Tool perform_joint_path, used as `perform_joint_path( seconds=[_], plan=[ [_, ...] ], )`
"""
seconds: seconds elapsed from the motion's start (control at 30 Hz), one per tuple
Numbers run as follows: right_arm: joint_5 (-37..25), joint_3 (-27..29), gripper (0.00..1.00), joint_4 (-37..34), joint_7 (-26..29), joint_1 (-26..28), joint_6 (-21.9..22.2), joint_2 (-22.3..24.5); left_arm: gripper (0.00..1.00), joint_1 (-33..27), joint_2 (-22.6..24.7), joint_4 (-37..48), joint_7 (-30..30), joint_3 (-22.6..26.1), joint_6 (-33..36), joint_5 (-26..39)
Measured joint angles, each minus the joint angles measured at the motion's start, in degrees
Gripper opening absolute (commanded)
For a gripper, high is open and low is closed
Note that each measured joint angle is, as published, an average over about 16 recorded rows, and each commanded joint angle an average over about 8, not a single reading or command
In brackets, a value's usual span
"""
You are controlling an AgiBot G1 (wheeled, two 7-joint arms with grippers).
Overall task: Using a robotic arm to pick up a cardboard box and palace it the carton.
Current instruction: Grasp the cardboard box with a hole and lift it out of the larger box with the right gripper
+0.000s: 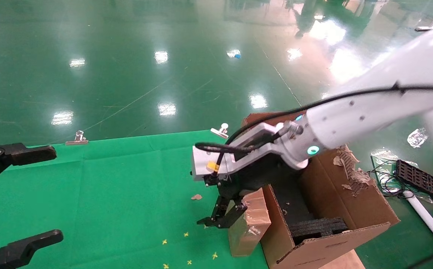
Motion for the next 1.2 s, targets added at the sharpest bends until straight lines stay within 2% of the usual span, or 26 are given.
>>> perform_joint_path(
  seconds=[0.3,0.67,0.97,1.2],
  plan=[
    [-1.14,-11.92,1.00,-0.14,5.60,11.73,-0.28,1.40,1.00,-0.01,-0.02,0.00,0.02,0.04,-0.02,-0.03],
    [-6.12,-25.40,1.00,-0.21,14.54,19.13,0.58,-0.41,1.00,-0.02,-0.04,0.00,0.04,0.09,-0.04,-0.06],
    [-7.39,-29.87,1.00,-1.93,28.60,23.64,0.84,-1.33,1.00,-0.03,-0.05,0.00,0.06,0.12,-0.05,-0.08],
    [-2.41,-32.15,1.00,-9.53,41.99,25.38,-0.08,-2.15,1.00,-0.03,-0.06,0.00,0.07,0.15,-0.07,-0.10]
  ],
)
